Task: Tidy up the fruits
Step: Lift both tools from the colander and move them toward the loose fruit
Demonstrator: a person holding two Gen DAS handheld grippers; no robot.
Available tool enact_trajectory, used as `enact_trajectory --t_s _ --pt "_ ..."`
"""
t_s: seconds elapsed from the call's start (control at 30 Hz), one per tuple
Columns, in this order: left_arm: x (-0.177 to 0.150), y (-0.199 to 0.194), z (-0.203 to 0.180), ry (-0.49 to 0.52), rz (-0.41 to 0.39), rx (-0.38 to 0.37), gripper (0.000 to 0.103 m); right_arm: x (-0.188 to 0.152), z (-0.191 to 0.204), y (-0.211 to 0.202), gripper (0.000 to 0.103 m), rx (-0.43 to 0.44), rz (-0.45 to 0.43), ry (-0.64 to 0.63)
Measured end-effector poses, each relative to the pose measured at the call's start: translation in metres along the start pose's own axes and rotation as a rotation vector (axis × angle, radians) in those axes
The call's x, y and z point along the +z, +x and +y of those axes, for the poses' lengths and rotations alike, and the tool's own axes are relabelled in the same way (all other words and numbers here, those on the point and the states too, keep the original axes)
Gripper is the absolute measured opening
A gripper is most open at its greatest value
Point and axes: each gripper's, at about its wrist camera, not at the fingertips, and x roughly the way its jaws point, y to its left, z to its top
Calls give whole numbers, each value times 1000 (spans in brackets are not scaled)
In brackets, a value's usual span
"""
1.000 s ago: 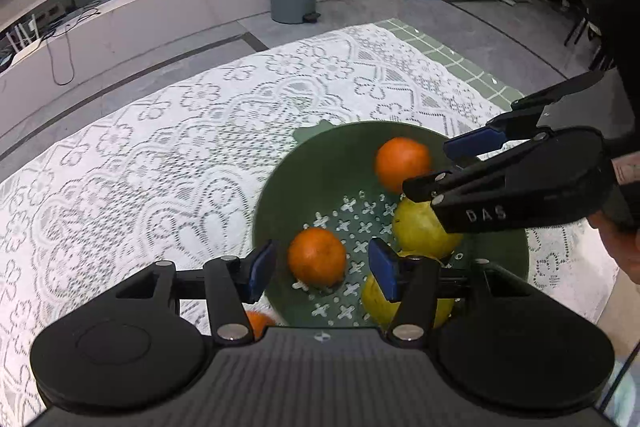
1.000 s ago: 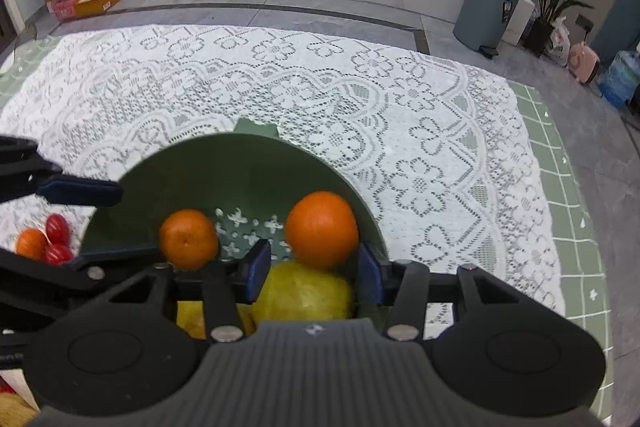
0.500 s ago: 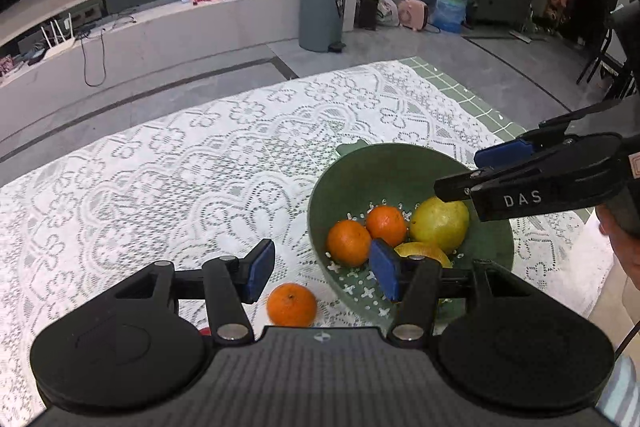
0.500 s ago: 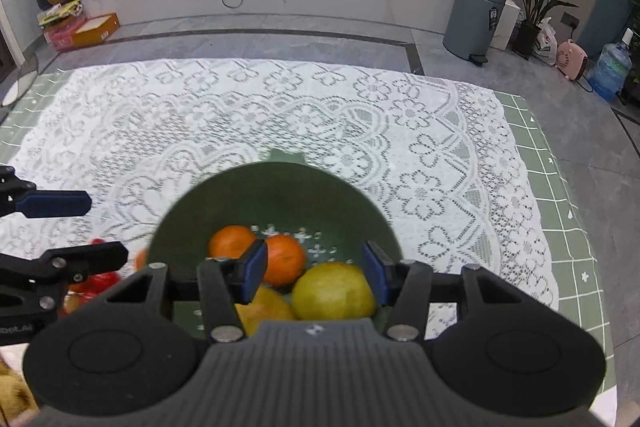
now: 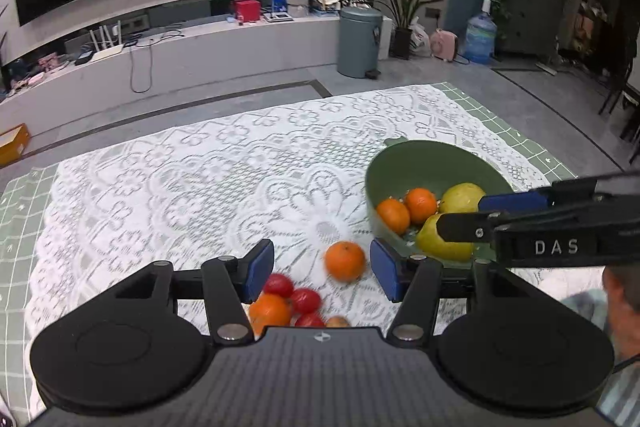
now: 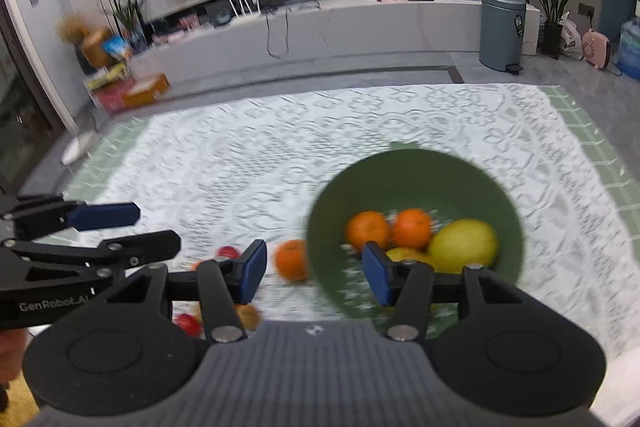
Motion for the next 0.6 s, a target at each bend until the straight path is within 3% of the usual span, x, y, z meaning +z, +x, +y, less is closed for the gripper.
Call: enact_trajectory --t_s 0.13,0.6 --pt "-18 -10 10 -2 -4 -6 66 -22 24 -2 58 6 -36 5" --pt "-70 -14 52 -118 -44 -34 66 -73 64 23 58 18 -22 -46"
